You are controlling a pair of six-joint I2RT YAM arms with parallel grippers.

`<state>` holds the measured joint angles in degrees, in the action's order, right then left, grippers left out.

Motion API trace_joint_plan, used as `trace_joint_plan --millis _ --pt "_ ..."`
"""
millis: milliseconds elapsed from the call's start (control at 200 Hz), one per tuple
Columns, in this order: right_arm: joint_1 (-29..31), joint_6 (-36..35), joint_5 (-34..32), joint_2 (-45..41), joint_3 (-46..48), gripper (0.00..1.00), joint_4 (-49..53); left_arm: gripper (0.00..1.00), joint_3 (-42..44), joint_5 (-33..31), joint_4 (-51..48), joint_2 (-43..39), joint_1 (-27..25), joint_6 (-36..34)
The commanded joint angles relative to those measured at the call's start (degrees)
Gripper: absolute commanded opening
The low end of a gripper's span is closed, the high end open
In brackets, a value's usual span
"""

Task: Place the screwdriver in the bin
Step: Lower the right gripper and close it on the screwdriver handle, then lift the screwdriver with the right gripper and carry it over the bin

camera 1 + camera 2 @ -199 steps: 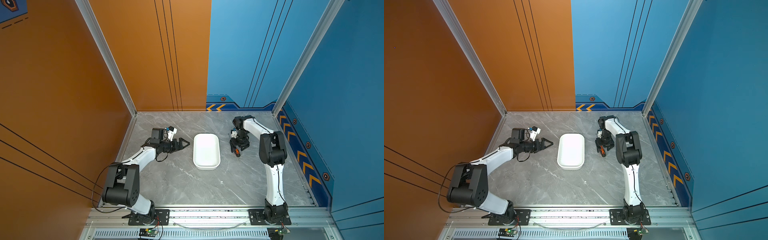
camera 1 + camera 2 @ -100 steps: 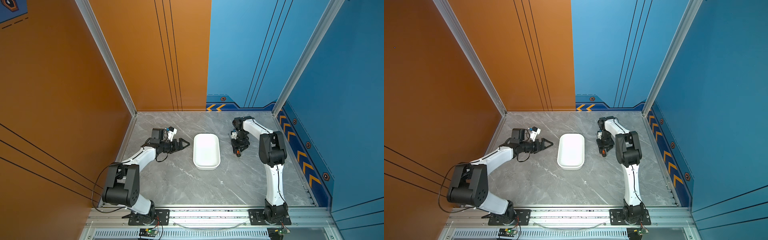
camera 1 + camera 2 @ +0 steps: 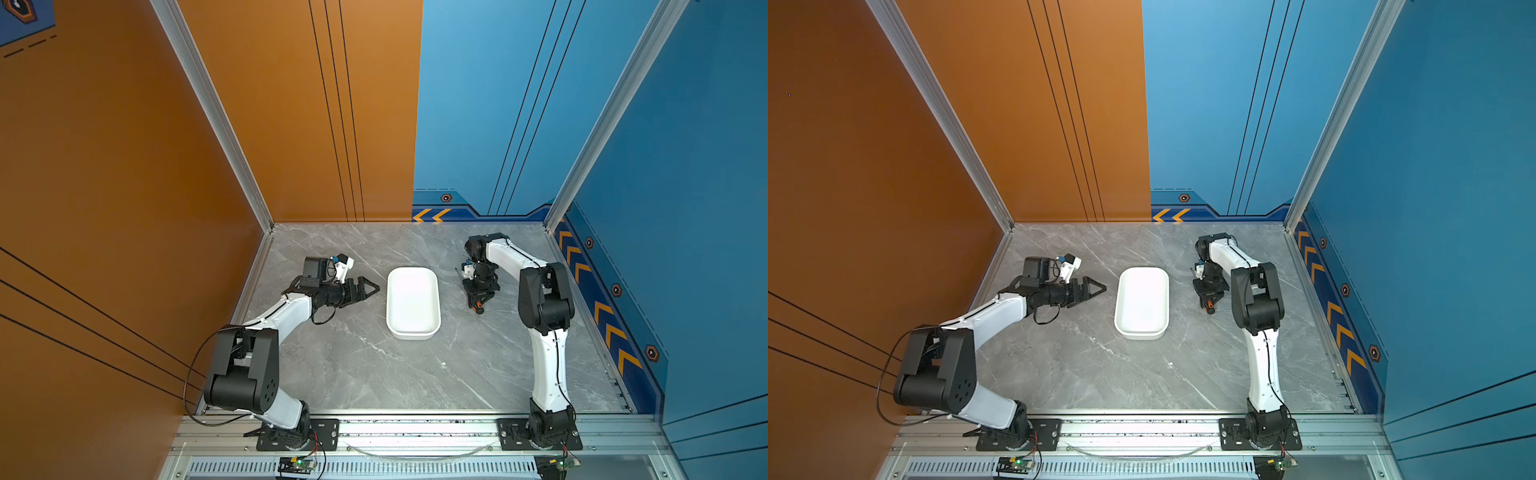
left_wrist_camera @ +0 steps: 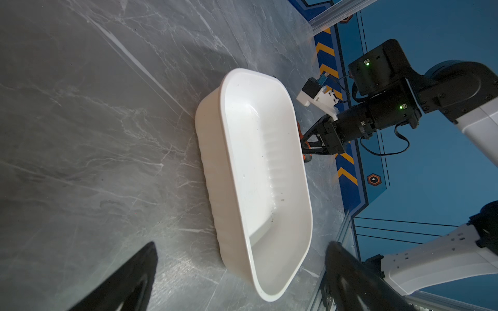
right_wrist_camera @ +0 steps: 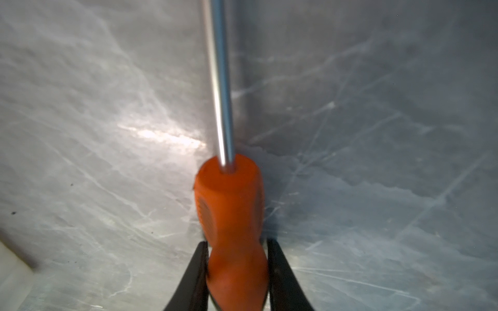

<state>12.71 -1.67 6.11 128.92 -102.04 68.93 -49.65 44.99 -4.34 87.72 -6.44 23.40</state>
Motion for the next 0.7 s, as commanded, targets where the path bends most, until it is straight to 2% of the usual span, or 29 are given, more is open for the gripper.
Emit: trace_joint_plan --millis 0,105,285,486,696 --pt "0.6 0.6 3.6 0.1 2.4 0.00 -0.2 0.98 -0.2 -0.9 -1.1 0.0 0.0 -1.7" --pt "0.7 2.2 5.9 -2.7 2.6 0.00 -0.1 0.98 -0.1 -0.9 -1.1 0.1 0.0 -1.7" --pt "1.7 7.4 6.2 -9.4 2.8 0.00 0.1 0.98 -0.1 -1.0 -1.0 0.3 0.2 -1.6" --pt "2.6 12.8 12.5 -18.1 1.7 0.00 0.2 0.98 0.1 -0.9 -0.6 0.4 0.5 -1.4" --pt "5.4 26.3 22.3 -26.9 3.7 0.00 -8.5 0.98 0.8 -1.0 1.2 0.7 0.9 -0.9"
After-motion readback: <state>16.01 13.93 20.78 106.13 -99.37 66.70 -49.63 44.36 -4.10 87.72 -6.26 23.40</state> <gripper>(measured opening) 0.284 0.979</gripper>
